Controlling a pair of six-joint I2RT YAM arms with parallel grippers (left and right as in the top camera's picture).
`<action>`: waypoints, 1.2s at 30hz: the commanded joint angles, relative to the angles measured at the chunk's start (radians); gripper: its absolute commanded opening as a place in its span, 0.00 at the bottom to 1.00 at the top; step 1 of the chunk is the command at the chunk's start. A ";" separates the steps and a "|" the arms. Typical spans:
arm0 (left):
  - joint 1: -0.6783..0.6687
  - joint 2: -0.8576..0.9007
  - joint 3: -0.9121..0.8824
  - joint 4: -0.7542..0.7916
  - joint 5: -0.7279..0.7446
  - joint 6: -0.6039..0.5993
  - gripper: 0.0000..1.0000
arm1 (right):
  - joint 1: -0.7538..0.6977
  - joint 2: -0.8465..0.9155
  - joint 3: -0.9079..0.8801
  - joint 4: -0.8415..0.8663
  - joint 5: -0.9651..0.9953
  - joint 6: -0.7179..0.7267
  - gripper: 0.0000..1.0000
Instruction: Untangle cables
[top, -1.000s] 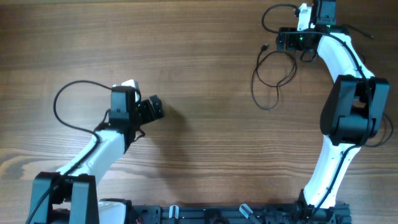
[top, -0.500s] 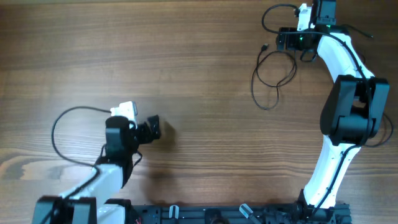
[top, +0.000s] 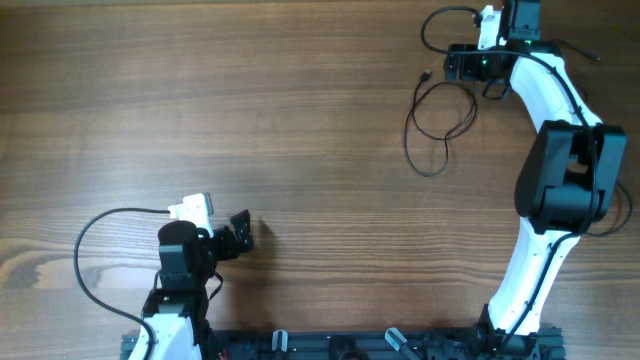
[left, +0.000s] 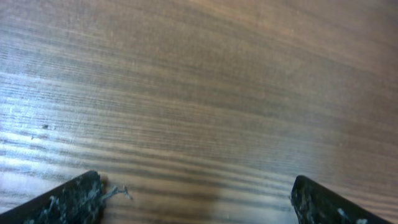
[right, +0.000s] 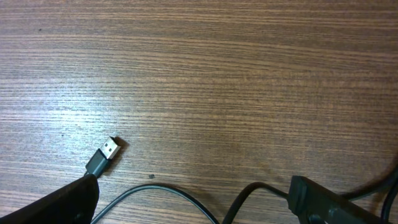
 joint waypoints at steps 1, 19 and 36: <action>0.005 -0.131 -0.016 -0.113 -0.013 0.006 1.00 | 0.002 0.013 -0.008 0.003 -0.016 0.004 1.00; -0.006 -0.682 -0.016 -0.251 -0.121 0.181 1.00 | 0.003 0.013 -0.008 0.003 -0.016 0.004 1.00; -0.006 -0.896 -0.016 -0.249 -0.117 0.259 1.00 | 0.002 0.013 -0.008 0.003 -0.016 0.004 1.00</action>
